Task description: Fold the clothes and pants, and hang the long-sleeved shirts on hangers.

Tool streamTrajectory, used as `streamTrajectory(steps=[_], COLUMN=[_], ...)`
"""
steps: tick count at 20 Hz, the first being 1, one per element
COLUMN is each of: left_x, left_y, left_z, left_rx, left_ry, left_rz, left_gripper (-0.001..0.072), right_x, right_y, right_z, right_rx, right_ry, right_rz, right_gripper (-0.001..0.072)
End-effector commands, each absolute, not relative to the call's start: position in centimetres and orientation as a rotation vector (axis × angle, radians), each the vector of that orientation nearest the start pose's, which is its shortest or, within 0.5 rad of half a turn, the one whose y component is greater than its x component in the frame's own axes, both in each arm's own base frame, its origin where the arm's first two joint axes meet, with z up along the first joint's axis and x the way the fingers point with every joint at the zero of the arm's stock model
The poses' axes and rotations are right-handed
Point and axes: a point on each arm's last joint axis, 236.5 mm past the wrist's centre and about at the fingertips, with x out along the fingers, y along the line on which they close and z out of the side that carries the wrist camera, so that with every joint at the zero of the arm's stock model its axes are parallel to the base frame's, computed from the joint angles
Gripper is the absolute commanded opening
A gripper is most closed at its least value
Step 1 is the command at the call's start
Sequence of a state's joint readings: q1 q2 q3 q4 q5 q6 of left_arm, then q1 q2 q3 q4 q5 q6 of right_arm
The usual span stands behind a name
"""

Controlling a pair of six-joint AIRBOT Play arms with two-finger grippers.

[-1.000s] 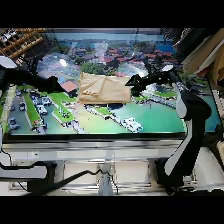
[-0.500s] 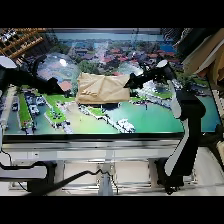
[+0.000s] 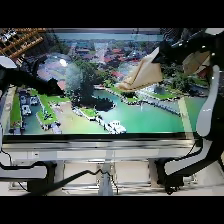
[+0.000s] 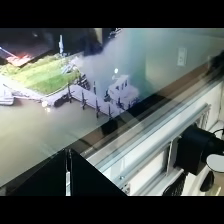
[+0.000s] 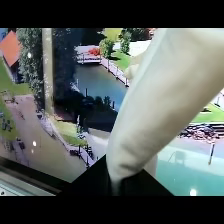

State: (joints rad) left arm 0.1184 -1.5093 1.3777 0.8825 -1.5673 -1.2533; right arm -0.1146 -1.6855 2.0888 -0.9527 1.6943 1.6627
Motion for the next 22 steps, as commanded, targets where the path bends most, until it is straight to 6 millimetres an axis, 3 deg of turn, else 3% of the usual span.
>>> streamTrajectory(steps=[1, 6, 9, 12, 16, 18, 22], left_x=[35.8, 35.8, 35.8, 35.8, 35.8, 35.8, 35.8], left_y=[-10.9, -10.9, -10.9, -10.8, -10.8, -10.8, -10.8], left_z=[3.8, 3.8, 3.8, 3.8, 3.8, 3.8, 3.8], left_rx=[-0.427, -0.411, -0.397, -0.382, -0.382, -0.382, -0.383], left_ry=[1.496, 1.488, 1.482, 1.472, 1.473, 1.472, 1.473], left_rz=[-0.677, -0.692, -0.706, -0.719, -0.719, -0.719, -0.719], left_gripper=[0.0009, 0.0009, 0.0009, 0.001, 0.0009, 0.001, 0.001], right_x=[43.4, 40.6, 38.9, 35.8, 30.1, 26.3, 15.8], right_y=[4.1, -3.1, -8.9, -15.2, -22.7, -26.0, -31.6], right_z=[20.3, 21.6, 22.6, 23.0, 24.5, 24.4, 20.0], right_rx=[0.533, 0.585, 0.612, 0.632, 0.544, 0.531, 0.685], right_ry=[1.192, 1.167, 1.093, 1.026, 0.927, 0.911, 0.978], right_rz=[0.304, 0.183, 0.08, -0.039, -0.174, -0.27, -0.542], right_gripper=[0.0019, 0.0019, 0.0018, 0.0017, 0.0016, 0.0016, 0.0016])
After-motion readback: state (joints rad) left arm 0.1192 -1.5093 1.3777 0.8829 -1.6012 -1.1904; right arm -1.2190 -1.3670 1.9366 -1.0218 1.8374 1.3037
